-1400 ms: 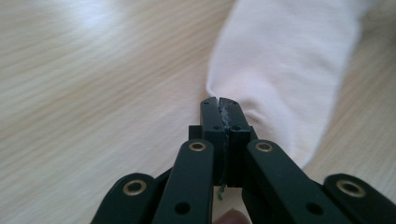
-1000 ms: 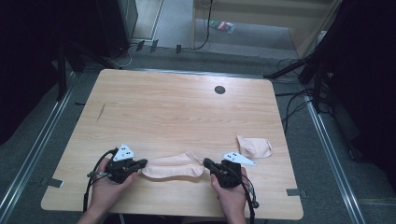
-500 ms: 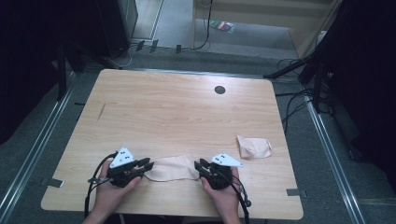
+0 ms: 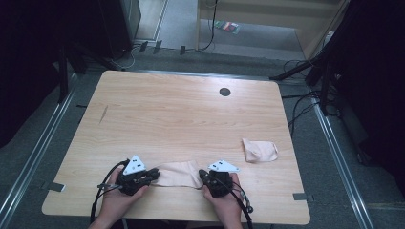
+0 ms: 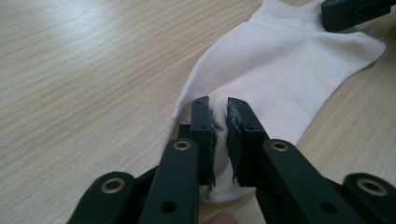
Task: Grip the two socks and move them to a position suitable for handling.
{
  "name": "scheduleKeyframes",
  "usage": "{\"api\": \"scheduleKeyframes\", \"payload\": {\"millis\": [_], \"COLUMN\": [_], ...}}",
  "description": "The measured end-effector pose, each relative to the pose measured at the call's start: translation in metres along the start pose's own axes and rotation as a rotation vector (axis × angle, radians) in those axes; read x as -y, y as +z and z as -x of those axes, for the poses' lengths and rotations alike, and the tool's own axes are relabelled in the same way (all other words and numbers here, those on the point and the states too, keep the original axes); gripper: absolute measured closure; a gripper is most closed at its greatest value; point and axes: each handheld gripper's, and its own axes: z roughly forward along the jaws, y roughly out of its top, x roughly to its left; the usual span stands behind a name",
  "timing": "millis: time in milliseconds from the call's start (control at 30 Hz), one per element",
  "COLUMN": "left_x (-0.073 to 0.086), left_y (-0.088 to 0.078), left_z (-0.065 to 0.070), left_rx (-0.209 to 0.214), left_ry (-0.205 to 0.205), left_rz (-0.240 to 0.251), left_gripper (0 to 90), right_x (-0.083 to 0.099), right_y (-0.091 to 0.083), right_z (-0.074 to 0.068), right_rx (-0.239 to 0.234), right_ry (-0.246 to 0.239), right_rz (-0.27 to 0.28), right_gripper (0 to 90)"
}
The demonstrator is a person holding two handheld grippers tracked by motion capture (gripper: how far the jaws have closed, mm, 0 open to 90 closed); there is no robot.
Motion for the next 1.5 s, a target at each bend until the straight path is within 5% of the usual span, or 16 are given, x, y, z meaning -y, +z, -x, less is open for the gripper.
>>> {"api": "scheduleKeyframes", "payload": {"millis": [133,233,267,367,400,500,600,700,767,967,1000,1100,1167,1267,1333,1500], "left_x": [0.000,0.000,0.000,0.001,0.003,0.005,0.010,0.013,0.017,0.020,0.021,0.022,0.022,0.024,0.024,0.024], "left_y": [-0.001,-0.010,-0.018,-0.026,-0.031,-0.037,-0.046,-0.049,-0.053,-0.056,-0.056,-0.055,-0.055,-0.053,-0.052,-0.050], "left_z": [-0.002,-0.008,-0.017,-0.028,-0.040,-0.050,-0.067,-0.075,-0.084,-0.089,-0.090,-0.090,-0.091,-0.093,-0.095,-0.096], "left_rx": [0.040,0.037,0.028,0.005,-0.021,-0.048,-0.124,-0.151,-0.185,-0.198,-0.197,-0.195,-0.193,-0.189,-0.182,-0.187], "left_ry": [-0.006,-0.016,-0.054,-0.098,-0.137,-0.168,-0.201,-0.222,-0.235,-0.244,-0.247,-0.254,-0.255,-0.280,-0.300,-0.306], "left_rz": [0.011,0.102,0.185,0.249,0.290,0.319,0.347,0.352,0.355,0.367,0.369,0.371,0.367,0.376,0.379,0.378], "left_gripper": [59.6,52.7,47.1,45.7,44.4,44.0,43.5,43.6,43.8,43.9,43.9,44.0,44.2,44.5,44.6,44.7], "right_x": [-0.005,-0.018,-0.026,-0.030,-0.030,-0.028,-0.024,-0.026,-0.026,-0.023,-0.020,-0.017,-0.017,-0.017,-0.021,-0.055], "right_y": [-0.006,-0.028,-0.045,-0.059,-0.066,-0.065,-0.056,-0.052,-0.045,-0.038,-0.033,-0.034,-0.034,-0.034,-0.036,-0.034], "right_z": [0.005,0.021,0.040,0.063,0.084,0.104,0.129,0.139,0.156,0.159,0.159,0.156,0.155,0.154,0.147,0.104], "right_rx": [-0.040,-0.010,0.058,0.146,0.238,0.278,0.437,0.449,0.487,0.504,0.514,0.514,0.505,0.465,0.352,0.256], "right_ry": [0.010,0.022,0.051,0.073,0.079,0.089,0.102,0.163,0.267,0.269,0.263,0.246,0.253,0.283,0.340,0.223], "right_rz": [0.035,0.142,0.211,0.248,0.247,0.218,0.197,0.203,0.176,0.108,0.067,0.092,0.103,0.117,0.195,0.259], "right_gripper": [81.6,79.3,77.3,76.2,72.9,66.7,43.6,35.2,30.8,34.2,37.9,65.0,70.5,79.7,80.7,80.8]}}
